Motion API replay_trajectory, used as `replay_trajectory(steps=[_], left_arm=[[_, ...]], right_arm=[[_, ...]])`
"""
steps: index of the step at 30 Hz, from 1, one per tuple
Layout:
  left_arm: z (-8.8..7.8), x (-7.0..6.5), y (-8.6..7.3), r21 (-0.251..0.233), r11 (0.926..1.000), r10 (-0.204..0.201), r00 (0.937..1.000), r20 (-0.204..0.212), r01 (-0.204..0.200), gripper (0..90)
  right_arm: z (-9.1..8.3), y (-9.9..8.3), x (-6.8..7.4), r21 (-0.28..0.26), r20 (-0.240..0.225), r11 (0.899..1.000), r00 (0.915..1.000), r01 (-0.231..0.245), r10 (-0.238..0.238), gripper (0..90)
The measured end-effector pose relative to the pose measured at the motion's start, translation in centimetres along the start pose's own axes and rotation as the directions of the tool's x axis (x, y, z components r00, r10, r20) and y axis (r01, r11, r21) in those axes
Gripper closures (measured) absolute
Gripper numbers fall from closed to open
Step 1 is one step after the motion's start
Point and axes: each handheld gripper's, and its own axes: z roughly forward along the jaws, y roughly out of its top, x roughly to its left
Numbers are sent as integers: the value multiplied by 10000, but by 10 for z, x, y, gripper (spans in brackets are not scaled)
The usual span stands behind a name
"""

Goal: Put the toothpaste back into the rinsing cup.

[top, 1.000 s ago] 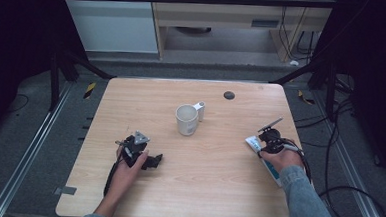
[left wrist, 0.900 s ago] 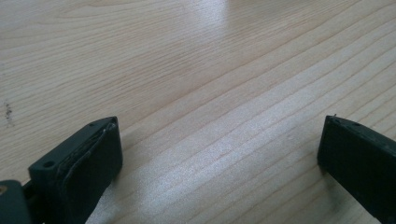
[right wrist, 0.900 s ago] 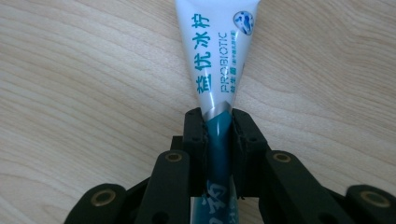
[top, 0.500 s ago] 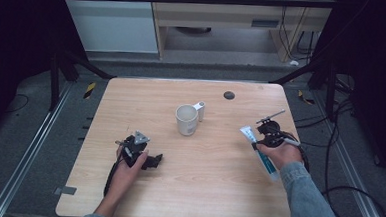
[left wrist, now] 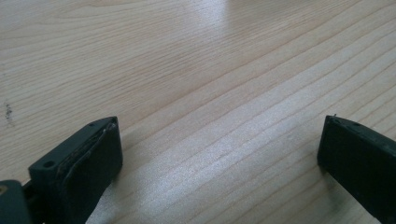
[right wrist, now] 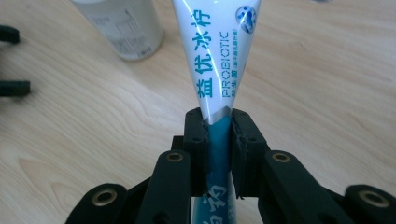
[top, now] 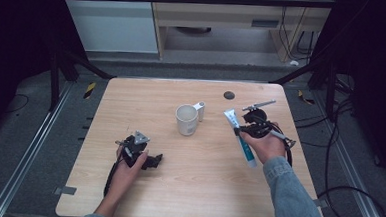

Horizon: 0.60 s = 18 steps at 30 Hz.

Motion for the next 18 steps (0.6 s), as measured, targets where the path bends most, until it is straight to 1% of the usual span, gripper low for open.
replay_trajectory(steps=[2,4,7,12,13,15,18], left_arm=[[0,0,0,-2,10000,-1,10000,-2,1,0],[0,0,0,2,10000,4,10000,-1,-4,0],[0,0,0,2,10000,11,10000,-3,-11,0],[0,0,0,1,10000,24,10000,-3,-24,0],[0,0,0,1,10000,23,10000,-4,-23,0],[0,0,0,-4,10000,-3,10000,-12,3,0],[0,0,0,-1,10000,-40,10000,-42,40,0]], right_arm=[[0,6,5,-285,-20,9995,9999,110,-111,782],[0,12,10,-641,-136,9979,9999,71,-80,782],[1,21,18,-1122,-194,9935,9996,166,-189,783],[2,33,28,-1607,-265,9870,9996,82,-126,783],[3,36,30,-1685,-209,9856,9996,138,-176,783],[4,42,33,-1887,-122,9819,9997,164,-191,782],[4,49,37,-2333,-253,9724,9997,-24,-36,783]])
